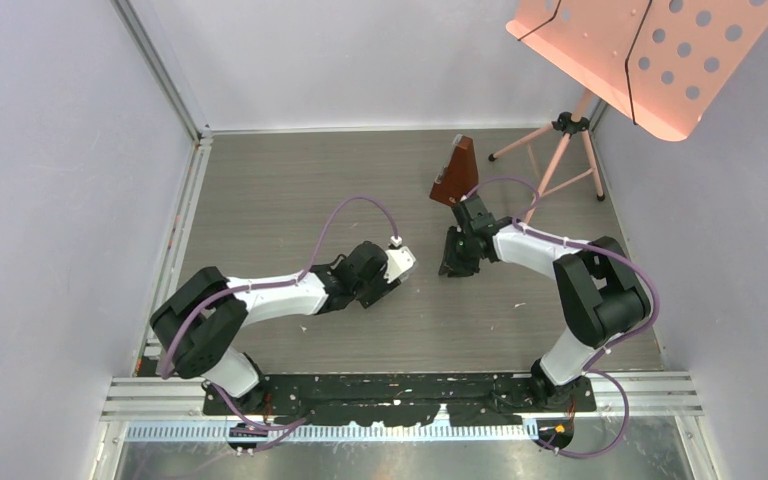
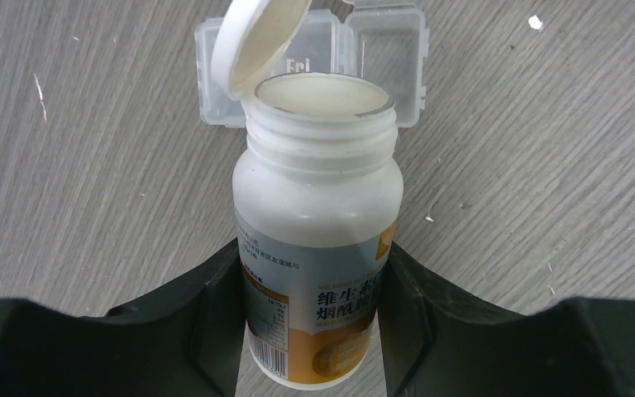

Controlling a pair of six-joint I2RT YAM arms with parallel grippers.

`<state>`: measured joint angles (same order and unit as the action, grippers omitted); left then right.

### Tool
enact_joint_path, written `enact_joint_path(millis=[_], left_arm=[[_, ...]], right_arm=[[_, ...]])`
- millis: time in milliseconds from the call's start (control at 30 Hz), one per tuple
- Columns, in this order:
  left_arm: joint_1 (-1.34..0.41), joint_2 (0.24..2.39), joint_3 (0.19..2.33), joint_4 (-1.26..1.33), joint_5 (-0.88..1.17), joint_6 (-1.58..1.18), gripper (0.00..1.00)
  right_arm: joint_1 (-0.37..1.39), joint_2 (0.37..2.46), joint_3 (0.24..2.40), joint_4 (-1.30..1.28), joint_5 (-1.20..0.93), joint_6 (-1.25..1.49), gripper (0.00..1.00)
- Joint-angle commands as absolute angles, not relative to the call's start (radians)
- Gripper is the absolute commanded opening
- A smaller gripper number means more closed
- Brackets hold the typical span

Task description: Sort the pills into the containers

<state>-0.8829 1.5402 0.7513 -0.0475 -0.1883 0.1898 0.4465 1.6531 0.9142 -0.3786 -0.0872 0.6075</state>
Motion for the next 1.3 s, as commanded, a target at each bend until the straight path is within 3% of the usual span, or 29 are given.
enact_joint_path(millis=[0, 1267], left_arm=[[-0.899, 1.533, 0.812, -0.102, -0.215, 0.149, 0.0], [-0.951, 1.628, 0.997, -0.355, -0.252, 0.184, 0.0]], right_arm=[[0.431, 1.644, 0.9, -0.376, -0.086, 0.598, 0.33], [0.399, 1.677, 0.792, -0.262, -0.196, 0.653, 0.33]])
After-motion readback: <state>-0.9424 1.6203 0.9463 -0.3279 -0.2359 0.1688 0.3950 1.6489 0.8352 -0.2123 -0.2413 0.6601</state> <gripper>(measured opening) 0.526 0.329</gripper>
